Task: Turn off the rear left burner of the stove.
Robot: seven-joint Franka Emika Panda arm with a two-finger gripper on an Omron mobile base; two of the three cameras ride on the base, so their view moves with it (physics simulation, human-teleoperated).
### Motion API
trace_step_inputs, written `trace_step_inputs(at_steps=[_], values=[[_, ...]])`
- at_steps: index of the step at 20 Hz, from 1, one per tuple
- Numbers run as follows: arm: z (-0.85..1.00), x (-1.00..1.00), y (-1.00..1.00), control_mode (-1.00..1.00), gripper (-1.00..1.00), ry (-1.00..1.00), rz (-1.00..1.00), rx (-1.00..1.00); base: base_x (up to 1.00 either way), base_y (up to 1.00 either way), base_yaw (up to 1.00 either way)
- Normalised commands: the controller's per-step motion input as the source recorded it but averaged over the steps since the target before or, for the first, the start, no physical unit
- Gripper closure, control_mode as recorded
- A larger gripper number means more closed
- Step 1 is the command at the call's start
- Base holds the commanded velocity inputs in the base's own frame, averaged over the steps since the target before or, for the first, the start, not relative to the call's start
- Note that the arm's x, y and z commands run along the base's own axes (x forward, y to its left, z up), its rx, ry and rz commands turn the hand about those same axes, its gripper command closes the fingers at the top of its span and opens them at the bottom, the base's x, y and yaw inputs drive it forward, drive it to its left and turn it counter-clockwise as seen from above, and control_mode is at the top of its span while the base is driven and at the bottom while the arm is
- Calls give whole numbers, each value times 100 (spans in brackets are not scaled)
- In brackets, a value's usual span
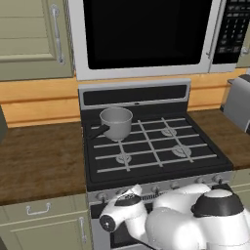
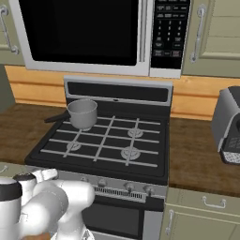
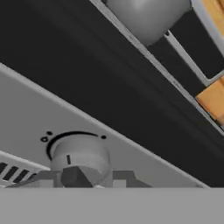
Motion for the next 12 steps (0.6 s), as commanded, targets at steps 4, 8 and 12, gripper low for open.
trace_step_inputs(at_steps=[4,8,12], values=[[1,0,-84,-100,100,0,-44,78,0,0,0],[3,0,-70,-100,100,0,-45,83,0,0,0],[4,-2,-60,-100,100,0,-48,83,0,0,0]])
